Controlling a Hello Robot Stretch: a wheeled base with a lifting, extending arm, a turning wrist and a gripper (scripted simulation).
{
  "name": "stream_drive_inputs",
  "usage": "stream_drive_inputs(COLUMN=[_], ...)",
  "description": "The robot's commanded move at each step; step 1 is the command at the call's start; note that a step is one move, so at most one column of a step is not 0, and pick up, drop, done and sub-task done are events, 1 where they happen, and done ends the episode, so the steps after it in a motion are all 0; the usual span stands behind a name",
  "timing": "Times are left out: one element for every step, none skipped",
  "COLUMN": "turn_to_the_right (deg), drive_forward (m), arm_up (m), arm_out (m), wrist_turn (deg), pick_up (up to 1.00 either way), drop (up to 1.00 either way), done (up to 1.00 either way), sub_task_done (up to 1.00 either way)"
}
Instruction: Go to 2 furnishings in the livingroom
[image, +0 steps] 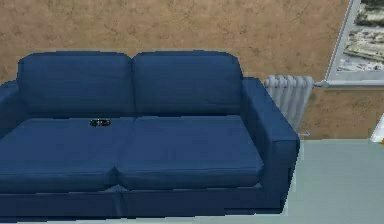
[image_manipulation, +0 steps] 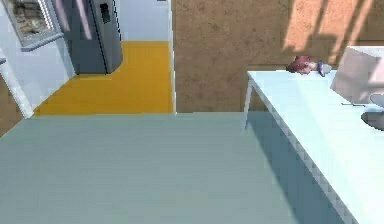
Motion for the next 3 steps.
stream_drive_inputs(turn_to_the_right=[0.0,-24.0,0.0], drive_forward=[0.30,0.00,0.00], arm_up=[0.00,0.00,0.00], arm_out=[0.00,0.00,0.00], wrist_turn=[0.0,0.0,0.0], pick_up=[0.00,0.00,0.00], drop=[0.00,0.00,0.00], done=[0.00,0.00,1.00], sub_task_done=[0.00,0.00,0.00])
